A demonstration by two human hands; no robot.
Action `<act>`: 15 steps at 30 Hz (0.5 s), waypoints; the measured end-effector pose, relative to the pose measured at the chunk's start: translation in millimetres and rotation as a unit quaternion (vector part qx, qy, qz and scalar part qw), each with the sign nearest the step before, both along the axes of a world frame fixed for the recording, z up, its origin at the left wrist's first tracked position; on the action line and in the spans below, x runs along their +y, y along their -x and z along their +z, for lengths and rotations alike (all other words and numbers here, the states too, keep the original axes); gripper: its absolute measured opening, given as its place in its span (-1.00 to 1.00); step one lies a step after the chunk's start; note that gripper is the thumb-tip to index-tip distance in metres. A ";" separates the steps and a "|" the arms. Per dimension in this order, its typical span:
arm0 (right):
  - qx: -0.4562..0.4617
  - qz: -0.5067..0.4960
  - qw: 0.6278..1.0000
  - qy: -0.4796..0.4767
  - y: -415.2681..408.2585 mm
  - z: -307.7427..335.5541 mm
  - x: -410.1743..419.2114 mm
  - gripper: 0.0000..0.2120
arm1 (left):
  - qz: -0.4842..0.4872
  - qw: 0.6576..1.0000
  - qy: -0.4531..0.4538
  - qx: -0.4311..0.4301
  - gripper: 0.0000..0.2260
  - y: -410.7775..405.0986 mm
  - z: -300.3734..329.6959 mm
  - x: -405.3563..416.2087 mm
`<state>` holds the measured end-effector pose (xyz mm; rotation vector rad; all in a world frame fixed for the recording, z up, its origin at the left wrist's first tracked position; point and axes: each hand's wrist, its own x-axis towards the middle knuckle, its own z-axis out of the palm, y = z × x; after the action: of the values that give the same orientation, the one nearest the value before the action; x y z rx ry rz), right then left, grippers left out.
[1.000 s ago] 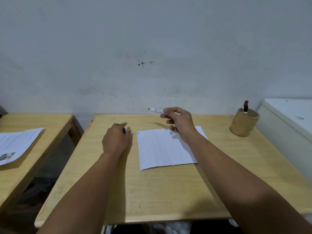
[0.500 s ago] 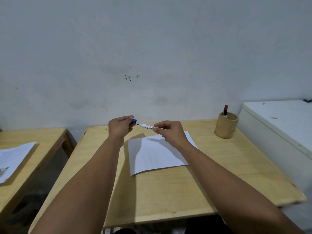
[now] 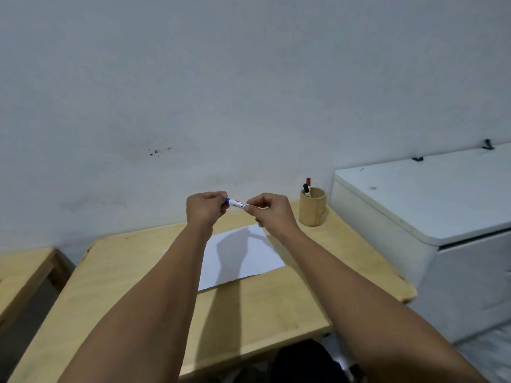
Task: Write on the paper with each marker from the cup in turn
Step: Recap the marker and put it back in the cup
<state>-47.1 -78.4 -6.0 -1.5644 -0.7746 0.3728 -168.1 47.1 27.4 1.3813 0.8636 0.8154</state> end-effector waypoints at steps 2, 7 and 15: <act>-0.030 -0.012 0.999 0.025 -22.6 8.6 -14.8 -0.90 | -0.026 0.999 -0.021 0.005 -0.85 -23.1 6.8 -12.0; -0.184 -0.036 0.962 0.199 -89.8 34.7 -40.4 -0.73 | -0.172 0.984 -0.049 -0.029 -0.57 -94.6 23.8 -52.1; -0.172 -0.215 0.951 0.137 -196.7 41.7 -53.6 -0.82 | -0.208 0.949 -0.176 0.159 -0.10 -179.3 -41.6 -54.9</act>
<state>149.6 -132.0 35.7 -2.0391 -0.6343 -0.1253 11.2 -7.8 -14.2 1.9676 0.6467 0.4348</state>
